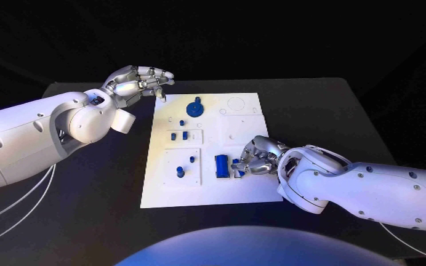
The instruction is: Assemble the parts on the task board
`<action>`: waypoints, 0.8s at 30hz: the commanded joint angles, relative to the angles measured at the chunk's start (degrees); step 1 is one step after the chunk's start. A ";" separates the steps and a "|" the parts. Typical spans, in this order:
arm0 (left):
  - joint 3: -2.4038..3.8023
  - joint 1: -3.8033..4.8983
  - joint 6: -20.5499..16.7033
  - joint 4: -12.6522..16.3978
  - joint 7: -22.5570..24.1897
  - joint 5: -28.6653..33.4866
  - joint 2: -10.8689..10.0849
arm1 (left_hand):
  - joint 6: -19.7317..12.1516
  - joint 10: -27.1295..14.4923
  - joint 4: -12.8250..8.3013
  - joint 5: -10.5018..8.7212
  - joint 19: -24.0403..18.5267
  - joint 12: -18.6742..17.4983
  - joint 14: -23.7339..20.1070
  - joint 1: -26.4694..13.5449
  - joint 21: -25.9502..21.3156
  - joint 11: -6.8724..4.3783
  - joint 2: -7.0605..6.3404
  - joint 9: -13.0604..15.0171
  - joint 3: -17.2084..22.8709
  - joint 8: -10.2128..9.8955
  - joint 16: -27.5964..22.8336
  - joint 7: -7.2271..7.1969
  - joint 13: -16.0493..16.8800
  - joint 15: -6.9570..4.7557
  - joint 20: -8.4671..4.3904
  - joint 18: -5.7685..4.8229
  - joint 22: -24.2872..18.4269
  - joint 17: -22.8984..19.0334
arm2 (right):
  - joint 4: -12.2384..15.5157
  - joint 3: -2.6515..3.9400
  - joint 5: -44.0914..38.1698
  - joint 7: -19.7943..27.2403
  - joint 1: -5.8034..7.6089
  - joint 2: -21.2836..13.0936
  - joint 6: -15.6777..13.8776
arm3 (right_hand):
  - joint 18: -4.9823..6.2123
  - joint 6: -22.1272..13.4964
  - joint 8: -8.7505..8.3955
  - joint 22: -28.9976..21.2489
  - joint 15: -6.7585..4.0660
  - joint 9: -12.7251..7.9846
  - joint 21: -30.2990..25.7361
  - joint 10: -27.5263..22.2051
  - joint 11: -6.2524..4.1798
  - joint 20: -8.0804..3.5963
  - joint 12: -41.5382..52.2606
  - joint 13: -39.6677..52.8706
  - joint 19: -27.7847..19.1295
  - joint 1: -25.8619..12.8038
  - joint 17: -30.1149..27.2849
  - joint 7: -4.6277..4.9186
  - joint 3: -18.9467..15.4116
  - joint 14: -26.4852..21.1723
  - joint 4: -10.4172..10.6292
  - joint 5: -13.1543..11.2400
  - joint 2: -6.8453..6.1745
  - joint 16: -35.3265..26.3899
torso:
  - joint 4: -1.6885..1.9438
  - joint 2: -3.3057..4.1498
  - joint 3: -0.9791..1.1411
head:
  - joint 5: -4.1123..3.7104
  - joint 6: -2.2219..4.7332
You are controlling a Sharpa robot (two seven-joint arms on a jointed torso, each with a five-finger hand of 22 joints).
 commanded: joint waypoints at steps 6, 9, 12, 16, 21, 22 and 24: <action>0.03 0.02 1.12 0.14 0.16 -0.31 -0.02 | -0.51 -0.22 -0.06 0.39 0.40 0.34 -0.39 0.24 -0.20 -0.03 0.17 -0.03 0.33 0.30 -0.05 0.63 -0.05 0.12 -0.03 0.41 -0.05 0.03 | 0.05 -0.02 -0.55 -0.01 -0.08 0.14 0.84 | -0.45 0.20 0.68 11.00 -0.59 0.39 0.46 1.23 -0.43 -0.53 0.41 7.18 1.45 -1.94 10.69 0.09 -0.90 5.07 1.65 -0.03 -0.08 0.27 | -0.03 -0.01 0.04 | 0.05 0.04; 0.03 0.02 1.16 0.13 0.14 -0.35 -0.03 | -0.51 -0.22 -0.06 0.39 0.40 0.34 -0.39 0.24 -0.20 -0.03 0.17 -0.03 0.33 0.30 -0.05 0.63 -0.05 0.12 -0.03 0.41 -0.05 0.03 | 0.05 -0.02 -0.50 0.13 -0.08 0.14 1.00 | -0.44 0.17 0.71 10.98 -0.59 0.42 0.36 1.22 -0.43 -0.53 0.38 7.17 1.42 -2.14 10.67 0.09 -1.05 5.06 1.85 -0.02 -0.11 0.26 | -0.04 -0.02 0.03 | 0.06 -0.03; 0.03 0.02 1.27 0.09 0.12 -0.38 -0.03 | -0.51 -0.22 -0.06 0.39 0.40 0.34 -0.39 0.24 -0.20 -0.03 0.17 -0.03 0.33 0.30 -0.05 0.63 -0.05 0.12 -0.03 0.41 -0.05 0.03 | 0.06 -0.02 -0.39 0.31 -0.08 0.13 1.25 | -0.42 0.09 0.72 10.96 -0.59 0.46 0.26 1.23 -0.42 -0.53 0.38 7.18 1.40 -2.29 10.63 0.11 -1.27 5.05 1.97 -0.03 -0.31 0.24 | -0.06 -0.01 0.02 | 0.04 -0.07; 0.03 0.02 1.42 0.05 0.08 -0.40 -0.05 | -0.52 -0.23 -0.07 0.40 0.41 0.37 -0.41 0.24 -0.20 -0.02 0.21 -0.03 0.38 0.32 -0.06 0.64 -0.06 0.13 -0.04 0.40 -0.06 0.02 | 0.12 -0.02 -0.31 0.47 -0.08 0.08 1.52 | -0.40 0.02 0.76 10.93 -0.57 0.52 0.14 1.20 -0.40 -0.53 0.31 7.14 1.36 -2.57 10.58 0.13 -1.62 5.04 2.26 -0.03 -0.56 0.22 | -0.05 -0.02 0.03 | 0.09 -0.14; 0.03 0.02 1.48 0.11 0.08 -0.41 -0.09 | -0.52 -0.24 -0.05 0.41 0.42 0.37 -0.41 0.24 -0.20 -0.02 0.26 -0.03 0.41 0.32 -0.06 0.64 -0.06 0.13 -0.04 0.40 -0.06 0.02 | 0.14 -0.02 -0.15 0.55 -0.08 -0.10 1.74 | -0.35 -0.12 0.78 10.86 -0.56 0.58 -0.15 1.12 -0.38 -0.52 0.13 7.03 1.27 -2.59 10.47 0.15 -2.02 5.02 2.33 -0.03 -1.04 0.16 | -0.03 -0.03 0.05 | 0.11 -0.21; 0.03 0.02 1.49 0.12 0.08 -0.41 -0.10 | -0.52 -0.24 -0.06 0.43 0.42 0.38 -0.41 0.26 -0.20 -0.02 0.31 -0.03 0.46 0.32 -0.06 0.64 -0.07 0.13 -0.04 0.40 -0.06 0.02 | 0.15 -0.02 -0.13 0.58 -0.08 -0.16 1.77 | -0.34 -0.14 0.79 10.85 -0.55 0.59 -0.19 1.10 -0.37 -0.51 0.10 7.02 1.26 -2.68 10.47 0.17 -2.13 5.02 2.43 -0.02 -1.10 0.16 | -0.03 -0.02 0.06 | 0.09 -0.21; 0.03 0.02 1.49 0.13 0.09 -0.41 -0.11 | -0.52 -0.24 -0.06 0.43 0.42 0.38 -0.41 0.26 -0.20 -0.02 0.31 -0.03 0.46 0.32 -0.06 0.64 -0.07 0.13 -0.04 0.40 -0.06 0.02 | 0.22 -0.02 -0.11 0.66 -0.08 -0.27 1.90 | -0.34 -0.16 0.80 10.84 -0.55 0.61 -0.21 1.12 -0.36 -0.51 0.13 7.04 1.25 -2.75 10.47 0.18 -2.25 5.02 2.53 -0.02 -1.17 0.16 | -0.03 -0.03 0.06 | 0.05 -0.22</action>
